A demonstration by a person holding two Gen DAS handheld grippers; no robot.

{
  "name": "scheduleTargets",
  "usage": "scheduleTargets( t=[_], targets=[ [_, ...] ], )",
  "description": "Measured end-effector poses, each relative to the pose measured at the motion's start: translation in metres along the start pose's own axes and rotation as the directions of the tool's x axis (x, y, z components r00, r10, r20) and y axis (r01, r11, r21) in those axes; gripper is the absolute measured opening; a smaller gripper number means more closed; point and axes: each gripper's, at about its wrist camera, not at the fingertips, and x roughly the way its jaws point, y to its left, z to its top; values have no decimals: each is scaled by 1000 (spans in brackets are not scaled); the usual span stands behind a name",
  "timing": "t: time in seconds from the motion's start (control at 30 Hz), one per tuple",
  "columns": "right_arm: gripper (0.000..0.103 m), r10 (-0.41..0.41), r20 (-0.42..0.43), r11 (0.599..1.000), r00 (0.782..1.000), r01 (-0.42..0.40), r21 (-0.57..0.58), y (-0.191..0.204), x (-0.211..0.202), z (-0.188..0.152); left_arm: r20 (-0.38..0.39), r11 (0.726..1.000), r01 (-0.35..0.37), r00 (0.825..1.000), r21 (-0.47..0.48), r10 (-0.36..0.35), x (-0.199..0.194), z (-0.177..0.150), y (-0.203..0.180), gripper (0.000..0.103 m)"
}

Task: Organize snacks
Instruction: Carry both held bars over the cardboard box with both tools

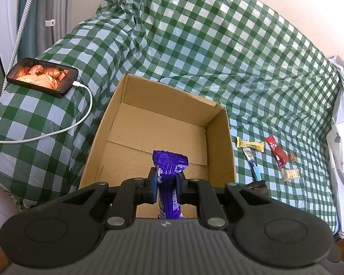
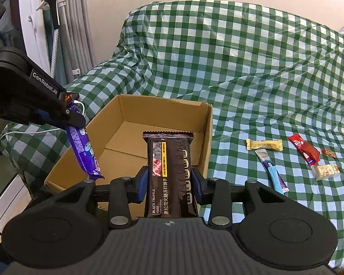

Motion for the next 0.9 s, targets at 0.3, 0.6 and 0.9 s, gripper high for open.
scheduleTargets(
  t=[0.3, 0.6, 0.9],
  targets=[
    [41, 5, -12, 1000, 1000, -5, -3, 2, 6, 1, -15, 1000, -6, 1000, -7, 6, 10, 4, 2, 16],
    [41, 11, -31, 1000, 999, -12, -3, 5, 20, 3, -37, 1000, -11, 999, -15, 11, 24, 8, 3, 16],
    [41, 22, -54, 1000, 998, -22, 0, 6, 37, 8, -64, 999, -24, 998, -21, 22, 41, 11, 3, 16]
  ],
)
